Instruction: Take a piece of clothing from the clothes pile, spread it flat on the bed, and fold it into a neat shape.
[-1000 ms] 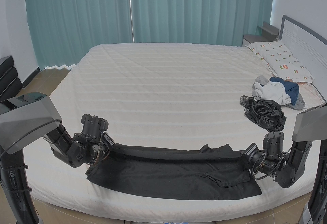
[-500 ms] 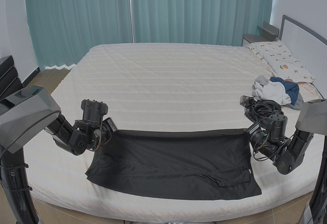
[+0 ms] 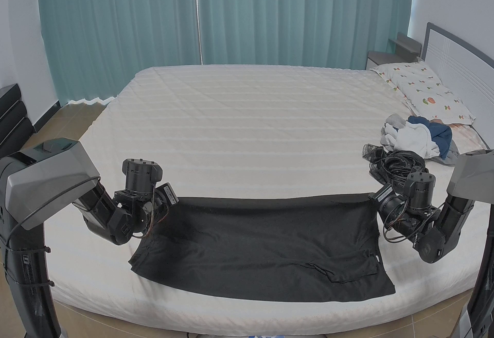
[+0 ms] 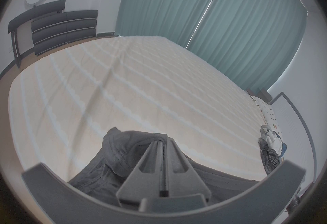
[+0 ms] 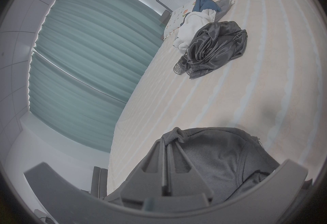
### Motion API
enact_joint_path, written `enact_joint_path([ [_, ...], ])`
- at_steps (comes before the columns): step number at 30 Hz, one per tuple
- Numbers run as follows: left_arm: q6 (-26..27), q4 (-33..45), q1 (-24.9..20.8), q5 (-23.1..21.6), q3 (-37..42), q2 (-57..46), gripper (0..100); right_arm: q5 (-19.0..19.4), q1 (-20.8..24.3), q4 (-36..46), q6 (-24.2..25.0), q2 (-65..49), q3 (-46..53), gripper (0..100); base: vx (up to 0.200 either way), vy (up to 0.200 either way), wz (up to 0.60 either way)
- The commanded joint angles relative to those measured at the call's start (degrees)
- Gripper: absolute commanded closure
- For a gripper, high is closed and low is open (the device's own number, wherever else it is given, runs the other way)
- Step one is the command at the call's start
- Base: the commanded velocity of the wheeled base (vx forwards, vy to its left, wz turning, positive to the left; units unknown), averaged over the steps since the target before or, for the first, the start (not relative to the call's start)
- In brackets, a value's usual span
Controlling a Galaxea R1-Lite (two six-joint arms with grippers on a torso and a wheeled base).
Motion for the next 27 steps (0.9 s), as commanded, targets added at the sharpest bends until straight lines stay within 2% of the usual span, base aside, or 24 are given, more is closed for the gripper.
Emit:
enact_joint_path([
  [1, 3.8, -4.8, 0.1, -0.1, 3.0, 0.7, 100, 0.2, -0.7, -0.1, -0.8, -0.4, 0.6, 100, 0.000, 0.000, 0.00],
  [5, 6.1, -8.0, 0.2, 0.1, 2.5, 1.1, 100, 0.3, -0.8, -0.1, -0.9, -0.1, -0.2, 100, 0.000, 0.000, 0.00],
  [16, 6.3, -7.7, 1.6, 0.1, -2.2, 2.3, 100, 0.4, -1.0, -0.4, -0.9, 0.9, -3.7, 100, 0.000, 0.000, 0.00],
  [22, 6.6, -7.7, 1.5, -0.1, -2.2, 2.5, 100, 0.4, -1.1, -0.1, -1.6, 2.7, -5.2, 100, 0.000, 0.000, 0.00],
  [27, 9.3, -7.8, 1.1, -0.2, 0.3, 2.7, 100, 0.7, -1.9, 0.4, -2.5, 2.8, -4.5, 100, 0.000, 0.000, 0.00],
])
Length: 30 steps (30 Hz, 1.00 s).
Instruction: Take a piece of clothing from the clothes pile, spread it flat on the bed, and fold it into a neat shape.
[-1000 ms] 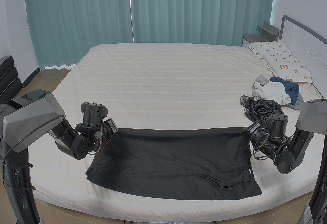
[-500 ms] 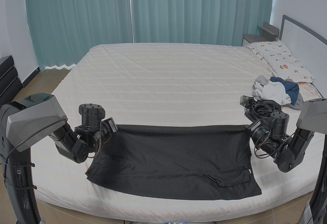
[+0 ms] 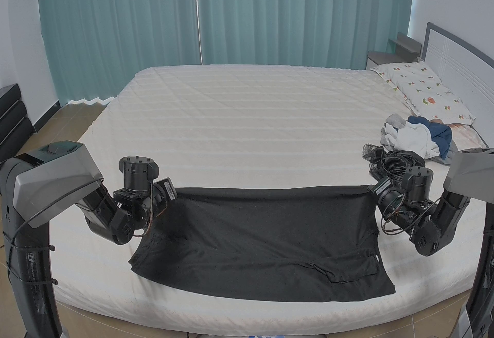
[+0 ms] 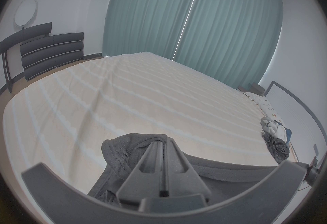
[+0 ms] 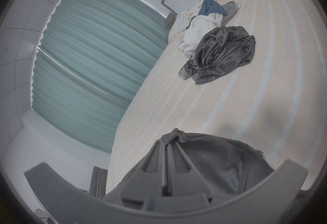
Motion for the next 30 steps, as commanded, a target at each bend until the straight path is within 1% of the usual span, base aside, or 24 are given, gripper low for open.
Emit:
enact_joint_path([
  [1, 0.7, -0.3, -0.2, 0.0, 1.6, 0.3, 100, 0.2, -0.5, 0.1, -0.4, 0.4, 0.7, 100, 0.000, 0.000, 0.00],
  [8, 3.9, -0.8, -0.2, 0.0, 6.0, -0.5, 100, 1.6, -1.2, -0.6, -2.8, -0.3, 4.8, 100, 0.000, 0.000, 0.00],
  [13, 5.3, -0.8, -0.6, 0.0, 9.3, -0.9, 100, 1.8, -1.0, -0.8, -3.2, -0.3, 7.6, 100, 0.000, 0.000, 0.00],
  [21, 4.9, -0.7, -1.3, -0.2, 12.2, 0.0, 100, 3.7, -0.5, -0.8, -4.8, 2.2, 12.8, 100, 0.000, 0.000, 0.00],
  [25, 4.6, -0.6, -1.5, -0.2, 12.6, 2.1, 100, 3.8, -0.4, -0.8, -5.0, 4.9, 13.9, 100, 0.000, 0.000, 0.00],
  [30, 4.5, -0.2, -1.9, -0.1, 13.9, 3.0, 100, 3.8, -0.3, -2.3, -6.5, 7.7, 14.9, 100, 0.000, 0.000, 0.00],
])
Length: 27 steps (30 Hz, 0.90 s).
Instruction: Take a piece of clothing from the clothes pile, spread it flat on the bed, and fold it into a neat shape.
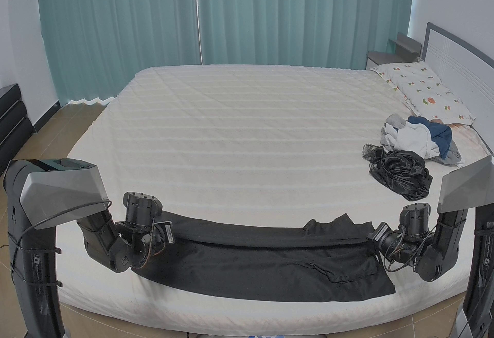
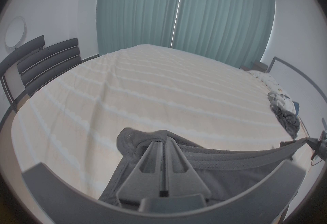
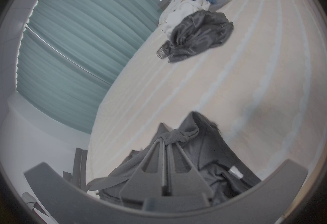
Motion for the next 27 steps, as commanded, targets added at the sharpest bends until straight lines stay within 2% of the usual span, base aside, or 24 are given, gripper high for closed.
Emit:
enact_joint_path([
  [1, -0.1, 0.2, -0.3, 0.1, 0.7, 1.5, 100, 0.1, 0.1, -0.7, -0.2, 2.9, 0.6, 100, 0.000, 0.000, 0.00],
  [19, 0.7, 0.3, -1.7, 0.7, 4.4, 1.6, 100, 0.2, 0.9, -0.8, -0.5, 3.9, 0.8, 100, 0.000, 0.000, 0.00],
  [27, 0.6, 0.3, -1.5, 0.7, 4.3, 1.9, 100, 0.4, 0.8, -1.5, -1.2, 1.0, 3.3, 100, 0.000, 0.000, 0.00],
])
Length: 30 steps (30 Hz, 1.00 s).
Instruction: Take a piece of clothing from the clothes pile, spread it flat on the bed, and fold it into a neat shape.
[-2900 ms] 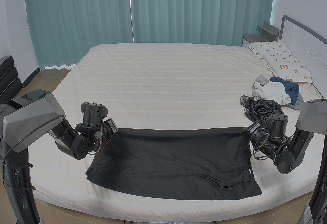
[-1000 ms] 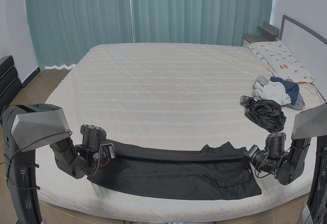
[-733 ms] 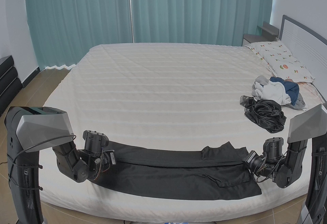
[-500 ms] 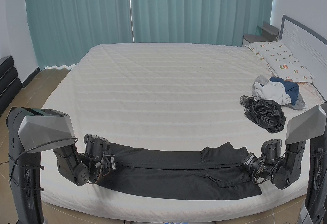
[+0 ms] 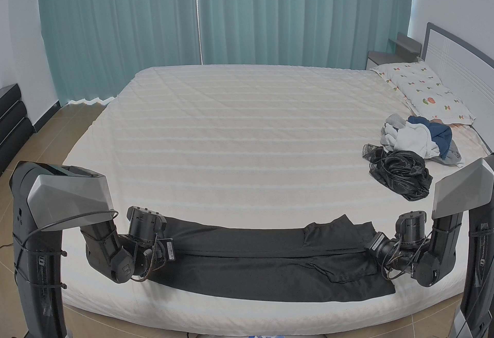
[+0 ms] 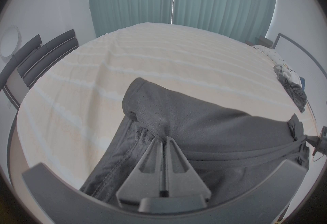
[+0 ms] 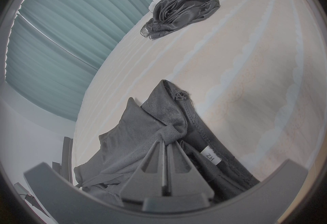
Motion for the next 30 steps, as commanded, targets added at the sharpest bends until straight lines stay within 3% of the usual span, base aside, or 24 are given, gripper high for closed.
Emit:
enact_joint_path([
  [1, -0.1, 0.0, 0.1, 0.0, 0.0, 0.2, 100, 0.2, -0.1, -0.4, -0.6, -1.9, 1.9, 100, 0.000, 0.000, 0.00],
  [13, -0.1, 0.2, 0.1, 0.2, 0.0, 0.4, 100, 0.3, 1.1, -0.5, -2.0, -1.3, 3.4, 100, 0.000, 0.000, 0.00],
  [14, -0.1, 0.2, 0.1, 0.2, 0.0, 0.4, 0, 0.3, 1.3, -0.5, -2.0, -1.3, 3.4, 100, 0.000, 0.000, 0.00],
  [16, -0.1, 0.1, 0.1, 0.2, 0.0, 0.4, 0, 0.3, 1.7, -0.4, -2.0, -0.7, 3.4, 100, 0.000, 0.000, 0.00],
  [17, -0.1, 0.1, 0.1, 0.2, 0.0, 0.4, 0, 0.2, 2.0, -0.5, -2.0, -0.4, 3.4, 0, 0.000, 0.000, 0.00],
  [26, -0.2, -0.1, 1.0, 0.8, 0.7, -1.2, 0, 0.2, 2.1, -0.6, -1.7, -2.2, 4.2, 0, 0.000, 0.000, 0.00],
  [30, -0.2, 0.0, 1.9, 3.5, 2.9, -4.9, 0, 0.3, 1.9, -2.6, -1.6, -4.4, 6.1, 0, 0.000, 0.000, 0.00],
])
